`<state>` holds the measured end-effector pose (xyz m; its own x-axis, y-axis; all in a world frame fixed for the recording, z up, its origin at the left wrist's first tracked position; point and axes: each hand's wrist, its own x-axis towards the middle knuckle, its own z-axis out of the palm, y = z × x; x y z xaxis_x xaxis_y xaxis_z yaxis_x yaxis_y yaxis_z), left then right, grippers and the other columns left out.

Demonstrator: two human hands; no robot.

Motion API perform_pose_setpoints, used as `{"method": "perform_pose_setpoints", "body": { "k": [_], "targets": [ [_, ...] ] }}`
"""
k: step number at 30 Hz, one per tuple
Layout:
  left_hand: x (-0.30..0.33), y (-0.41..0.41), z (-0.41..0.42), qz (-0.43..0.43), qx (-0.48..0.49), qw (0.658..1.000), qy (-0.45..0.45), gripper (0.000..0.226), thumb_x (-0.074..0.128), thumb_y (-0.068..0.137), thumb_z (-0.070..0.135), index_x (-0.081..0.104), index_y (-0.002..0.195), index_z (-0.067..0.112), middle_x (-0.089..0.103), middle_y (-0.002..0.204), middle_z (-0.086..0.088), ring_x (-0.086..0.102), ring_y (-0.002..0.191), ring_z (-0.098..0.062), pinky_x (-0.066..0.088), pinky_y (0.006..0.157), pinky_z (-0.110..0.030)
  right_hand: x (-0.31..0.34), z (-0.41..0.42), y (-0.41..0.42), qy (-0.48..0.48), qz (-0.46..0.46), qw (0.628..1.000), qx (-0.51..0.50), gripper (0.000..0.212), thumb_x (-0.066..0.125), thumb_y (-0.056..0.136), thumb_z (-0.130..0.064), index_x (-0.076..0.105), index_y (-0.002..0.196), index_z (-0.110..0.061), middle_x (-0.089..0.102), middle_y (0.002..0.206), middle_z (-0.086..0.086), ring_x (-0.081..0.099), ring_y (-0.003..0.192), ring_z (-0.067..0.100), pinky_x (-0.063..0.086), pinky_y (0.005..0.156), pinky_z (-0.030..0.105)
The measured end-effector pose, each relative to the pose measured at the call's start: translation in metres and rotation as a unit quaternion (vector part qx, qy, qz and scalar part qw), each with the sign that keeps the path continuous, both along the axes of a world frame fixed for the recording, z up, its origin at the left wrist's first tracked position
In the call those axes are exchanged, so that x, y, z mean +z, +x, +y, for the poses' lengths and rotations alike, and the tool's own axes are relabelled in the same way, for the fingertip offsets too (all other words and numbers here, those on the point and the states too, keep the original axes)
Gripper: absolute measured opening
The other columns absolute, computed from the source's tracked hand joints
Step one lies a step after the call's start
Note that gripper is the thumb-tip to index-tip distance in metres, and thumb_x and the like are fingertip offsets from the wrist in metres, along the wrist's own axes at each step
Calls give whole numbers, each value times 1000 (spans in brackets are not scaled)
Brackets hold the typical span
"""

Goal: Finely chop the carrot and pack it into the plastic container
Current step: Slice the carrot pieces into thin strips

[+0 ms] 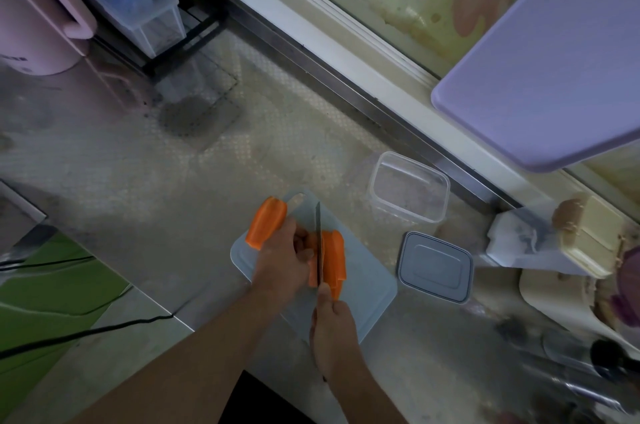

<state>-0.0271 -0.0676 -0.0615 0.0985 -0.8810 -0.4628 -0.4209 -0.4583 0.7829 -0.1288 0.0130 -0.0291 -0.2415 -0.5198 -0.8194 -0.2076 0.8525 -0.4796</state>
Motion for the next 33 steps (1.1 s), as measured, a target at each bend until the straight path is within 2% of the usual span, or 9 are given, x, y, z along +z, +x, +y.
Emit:
{"method": "perform_pose_setpoints", "body": {
  "k": [3,6,9,12,16,20,23,29,33],
  "targets": [
    [1,-1,2,-5,3,1000,-16,25,56,90,-3,56,90,21,63,84,-1,60,79,-12,47,71,-21,-1,-7,-3,-12,2,1000,-29,55,36,94,-72,48,71,-23,42,61,-5,38,49,8,34,49,26],
    [2,-2,2,-5,13,1000,-13,20,57,92,-6,56,92,14,63,87,-9,56,75,-11,45,69,-11,2,-3,-9,-38,6,998,-45,62,35,81,-82,45,67,-23,38,56,-7,34,49,10,30,50,27],
    [4,-2,2,0,14,1000,-14,19,56,93,-6,55,93,13,63,86,-12,58,74,-14,45,69,-10,9,4,-15,-49,-8,997,-53,58,36,90,-74,41,65,-23,34,53,-5,30,47,11,26,48,26],
    [5,-1,2,8,15,1000,-10,20,59,94,-4,56,93,15,64,87,-9,58,77,-14,45,69,-9,18,8,-18,-59,-21,997,-48,59,35,85,-77,37,59,-25,30,53,-1,27,46,14,23,48,26],
    [5,3,5,-2,11,999,-30,9,66,98,17,60,96,24,67,85,4,60,74,-10,44,63,-17,25,7,-16,-56,-40,996,-48,59,35,100,-65,35,56,-25,28,54,0,23,44,14,20,45,23],
    [3,0,4,-17,13,999,-27,18,61,93,-1,58,92,16,63,83,-5,56,74,-12,44,64,-12,30,5,-13,-43,-61,996,-53,57,34,102,-62,34,59,-24,26,54,-1,21,43,13,20,43,21],
    [3,-1,4,-24,10,999,-24,19,61,92,-2,57,92,16,60,83,-1,54,74,-10,43,66,-10,30,6,-11,-32,-70,995,-56,58,33,102,-63,34,59,-25,27,54,-1,21,43,13,20,43,21],
    [0,0,4,-21,9,1000,-21,16,63,94,2,57,92,18,62,84,-4,58,77,-11,46,66,-14,31,7,-10,-26,-69,996,-49,62,33,103,-61,36,53,-26,28,53,1,22,44,14,20,44,22],
    [-2,0,4,-26,2,999,-23,25,63,90,2,54,90,26,61,84,1,61,81,-15,54,76,-34,31,7,-9,-23,-64,997,-48,62,33,104,-60,35,51,-26,28,52,0,22,43,14,20,43,21]
  ]
}}
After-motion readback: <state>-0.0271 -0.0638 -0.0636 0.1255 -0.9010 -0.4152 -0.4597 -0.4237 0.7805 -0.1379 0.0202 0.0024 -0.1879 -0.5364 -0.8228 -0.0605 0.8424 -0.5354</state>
